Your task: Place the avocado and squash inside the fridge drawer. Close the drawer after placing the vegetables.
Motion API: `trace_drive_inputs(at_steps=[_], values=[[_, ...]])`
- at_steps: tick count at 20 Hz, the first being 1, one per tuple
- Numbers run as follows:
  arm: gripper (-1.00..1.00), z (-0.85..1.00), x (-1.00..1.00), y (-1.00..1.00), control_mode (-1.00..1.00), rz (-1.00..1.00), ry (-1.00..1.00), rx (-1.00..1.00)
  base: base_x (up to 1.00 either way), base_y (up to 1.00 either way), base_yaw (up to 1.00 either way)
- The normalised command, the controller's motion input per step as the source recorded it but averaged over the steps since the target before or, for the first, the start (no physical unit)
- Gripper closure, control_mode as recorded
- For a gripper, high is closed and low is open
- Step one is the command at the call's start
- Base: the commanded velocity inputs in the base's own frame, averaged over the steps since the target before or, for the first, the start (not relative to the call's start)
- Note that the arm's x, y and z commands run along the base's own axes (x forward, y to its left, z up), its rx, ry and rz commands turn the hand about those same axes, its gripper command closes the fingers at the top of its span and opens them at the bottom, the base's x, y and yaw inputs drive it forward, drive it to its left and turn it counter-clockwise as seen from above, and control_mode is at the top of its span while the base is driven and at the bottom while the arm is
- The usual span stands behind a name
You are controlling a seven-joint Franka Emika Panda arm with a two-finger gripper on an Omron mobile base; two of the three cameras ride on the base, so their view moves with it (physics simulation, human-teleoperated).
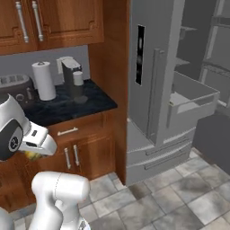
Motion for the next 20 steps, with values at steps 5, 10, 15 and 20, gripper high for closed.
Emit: trace_drive_inputs(at_steps=[5, 10, 15, 20], values=[[1.0, 0.0, 0.0, 0.0, 1.0, 0.0, 0.0, 0.0, 0.01, -1.0, -0.02], [1.0, 0.0, 0.0, 0.0, 1.0, 0.0, 0.0, 0.0, 0.16, -1.0, 0.01], [1.0, 0.0, 0.0, 0.0, 1.0, 0.0, 0.0, 0.0, 0.26, -1.0, 0.07], [1.0, 0.0, 0.0, 0.0, 1.0, 0.0, 0.0, 0.0, 0.51, -1.0, 0.16]])
